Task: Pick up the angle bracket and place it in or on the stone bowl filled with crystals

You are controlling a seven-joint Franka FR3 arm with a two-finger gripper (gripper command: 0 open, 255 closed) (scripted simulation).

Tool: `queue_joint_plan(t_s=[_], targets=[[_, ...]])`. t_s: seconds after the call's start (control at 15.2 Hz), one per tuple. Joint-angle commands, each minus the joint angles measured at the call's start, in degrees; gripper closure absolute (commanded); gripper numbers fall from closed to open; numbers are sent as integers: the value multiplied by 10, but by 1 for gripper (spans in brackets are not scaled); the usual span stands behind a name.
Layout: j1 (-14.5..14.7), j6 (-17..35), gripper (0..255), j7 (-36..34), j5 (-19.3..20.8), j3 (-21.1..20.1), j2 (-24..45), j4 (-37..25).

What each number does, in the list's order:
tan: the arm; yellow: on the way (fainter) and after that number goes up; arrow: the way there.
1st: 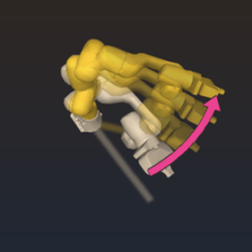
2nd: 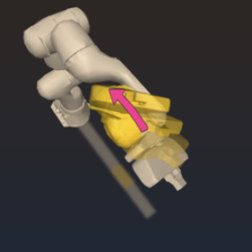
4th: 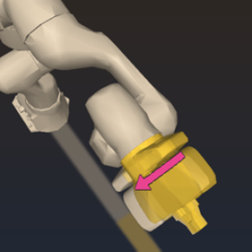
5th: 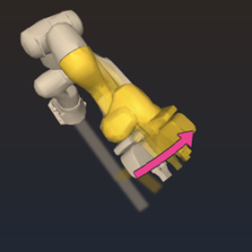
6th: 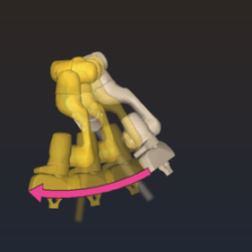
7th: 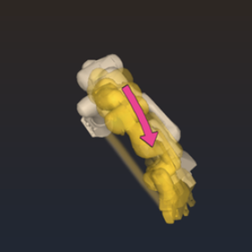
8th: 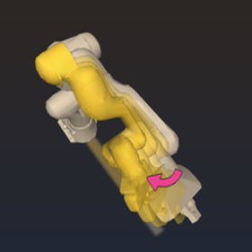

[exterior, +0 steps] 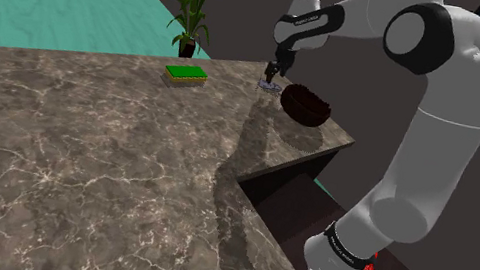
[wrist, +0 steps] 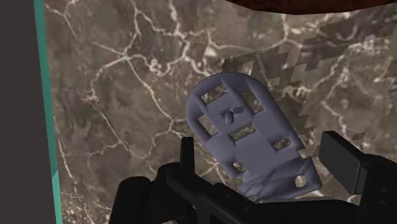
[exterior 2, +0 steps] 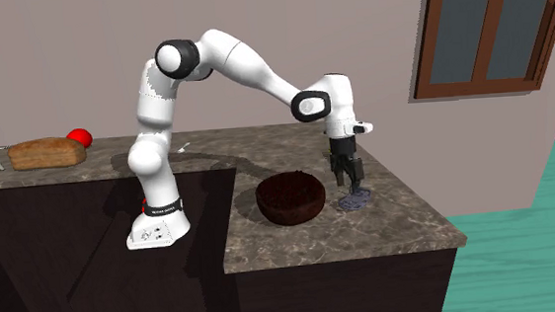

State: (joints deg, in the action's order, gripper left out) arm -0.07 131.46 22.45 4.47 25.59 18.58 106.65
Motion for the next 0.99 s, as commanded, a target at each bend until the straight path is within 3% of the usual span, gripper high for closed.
queue_joint_plan(t_s=[0.0,0.2,0.92], targets=[[42,-23,0,-213,7,24,30,-40],[80,-98,0,-463,-18,58,110,-158],[67,-61,0,-473,-34,56,146,-154]])
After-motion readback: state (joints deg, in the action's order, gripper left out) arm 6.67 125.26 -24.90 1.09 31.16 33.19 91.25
